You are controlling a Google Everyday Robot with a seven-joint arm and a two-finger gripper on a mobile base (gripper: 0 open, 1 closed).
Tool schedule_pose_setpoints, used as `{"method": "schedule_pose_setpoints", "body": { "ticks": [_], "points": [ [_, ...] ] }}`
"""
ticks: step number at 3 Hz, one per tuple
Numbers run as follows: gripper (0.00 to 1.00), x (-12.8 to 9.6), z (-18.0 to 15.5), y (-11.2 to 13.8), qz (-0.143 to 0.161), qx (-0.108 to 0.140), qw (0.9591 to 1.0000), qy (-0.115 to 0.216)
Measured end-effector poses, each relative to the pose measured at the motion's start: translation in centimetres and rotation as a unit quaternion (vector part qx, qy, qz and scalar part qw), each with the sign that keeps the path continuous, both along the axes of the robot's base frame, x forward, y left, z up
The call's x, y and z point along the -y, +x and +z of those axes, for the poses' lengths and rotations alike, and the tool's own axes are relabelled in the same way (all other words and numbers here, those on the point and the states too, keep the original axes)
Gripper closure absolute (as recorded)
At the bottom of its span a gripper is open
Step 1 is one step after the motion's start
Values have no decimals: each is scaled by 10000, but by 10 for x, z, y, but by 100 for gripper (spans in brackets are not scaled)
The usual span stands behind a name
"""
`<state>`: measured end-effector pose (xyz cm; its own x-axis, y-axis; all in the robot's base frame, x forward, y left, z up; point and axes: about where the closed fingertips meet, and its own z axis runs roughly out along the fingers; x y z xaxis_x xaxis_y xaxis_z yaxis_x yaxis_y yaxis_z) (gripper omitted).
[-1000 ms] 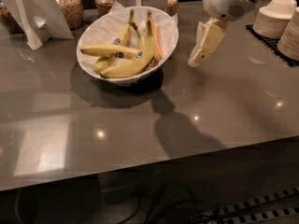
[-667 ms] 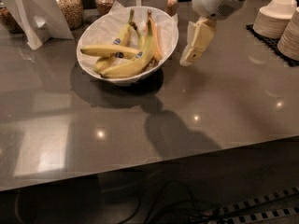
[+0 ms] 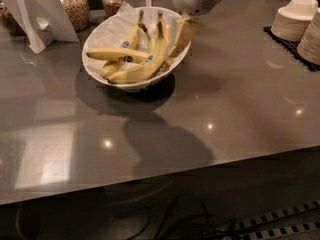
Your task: Pick banana from white bowl
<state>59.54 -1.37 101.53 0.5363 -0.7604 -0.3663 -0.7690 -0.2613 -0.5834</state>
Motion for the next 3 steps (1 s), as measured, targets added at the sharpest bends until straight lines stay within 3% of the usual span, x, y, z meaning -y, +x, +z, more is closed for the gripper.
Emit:
{"method": "schedule_pose_setpoints", "body": {
  "ticks": [1,3],
  "points": [
    [34,-18,-6,2,376,70,9991,-189],
    [33,-23,-31,0,646,-95,9966,-501]
  ]
}}
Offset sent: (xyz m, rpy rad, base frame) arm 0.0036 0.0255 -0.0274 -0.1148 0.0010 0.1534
